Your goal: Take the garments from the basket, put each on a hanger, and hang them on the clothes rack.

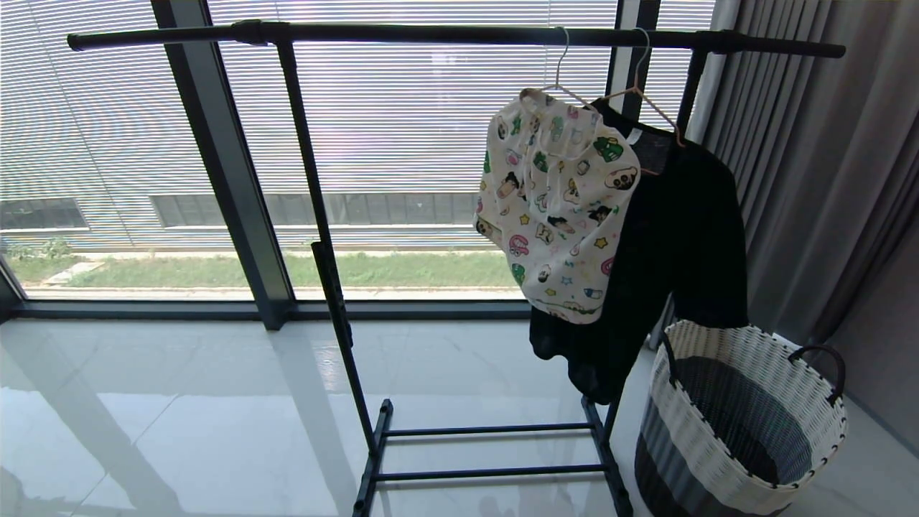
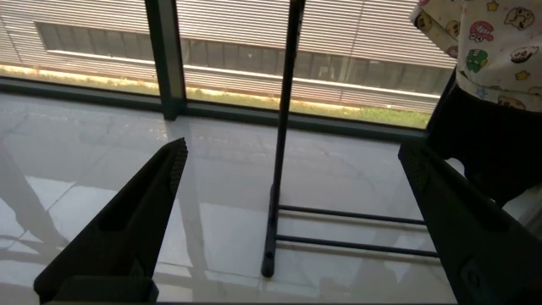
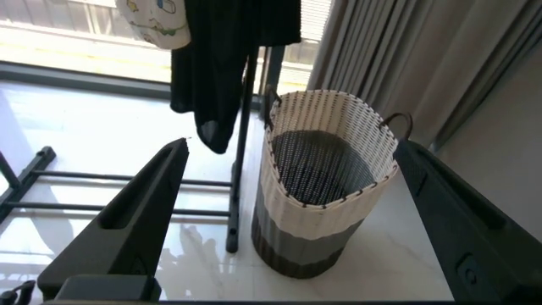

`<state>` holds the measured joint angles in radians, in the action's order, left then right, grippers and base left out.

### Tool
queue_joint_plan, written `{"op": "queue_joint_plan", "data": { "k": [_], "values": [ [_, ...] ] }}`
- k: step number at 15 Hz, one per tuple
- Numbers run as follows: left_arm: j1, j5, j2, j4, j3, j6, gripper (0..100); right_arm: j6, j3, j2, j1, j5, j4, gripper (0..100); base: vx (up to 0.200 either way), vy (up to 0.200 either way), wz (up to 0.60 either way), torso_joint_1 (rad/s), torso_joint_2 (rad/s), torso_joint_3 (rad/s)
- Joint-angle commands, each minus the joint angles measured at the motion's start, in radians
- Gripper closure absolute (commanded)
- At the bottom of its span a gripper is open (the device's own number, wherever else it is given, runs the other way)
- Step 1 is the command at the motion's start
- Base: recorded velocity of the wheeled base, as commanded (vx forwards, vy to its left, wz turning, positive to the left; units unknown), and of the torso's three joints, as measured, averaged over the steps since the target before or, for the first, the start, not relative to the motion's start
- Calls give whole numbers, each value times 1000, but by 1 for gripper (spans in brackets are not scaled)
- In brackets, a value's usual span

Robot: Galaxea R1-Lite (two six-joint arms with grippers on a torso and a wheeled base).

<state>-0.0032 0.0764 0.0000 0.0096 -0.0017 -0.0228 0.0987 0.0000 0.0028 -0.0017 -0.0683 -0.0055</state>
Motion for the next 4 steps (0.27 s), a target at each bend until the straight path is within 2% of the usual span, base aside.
{"op": "queue_joint_plan", "data": {
  "k": [1, 4],
  "values": [
    [0, 0, 0, 0, 0, 0, 0, 3, 0, -3, 0, -1, -1, 0, 0, 0, 0, 0, 0, 0],
    [0, 0, 0, 0, 0, 0, 0, -4, 0, -3, 0, 1, -1, 0, 0, 0, 0, 0, 0, 0]
  ]
}}
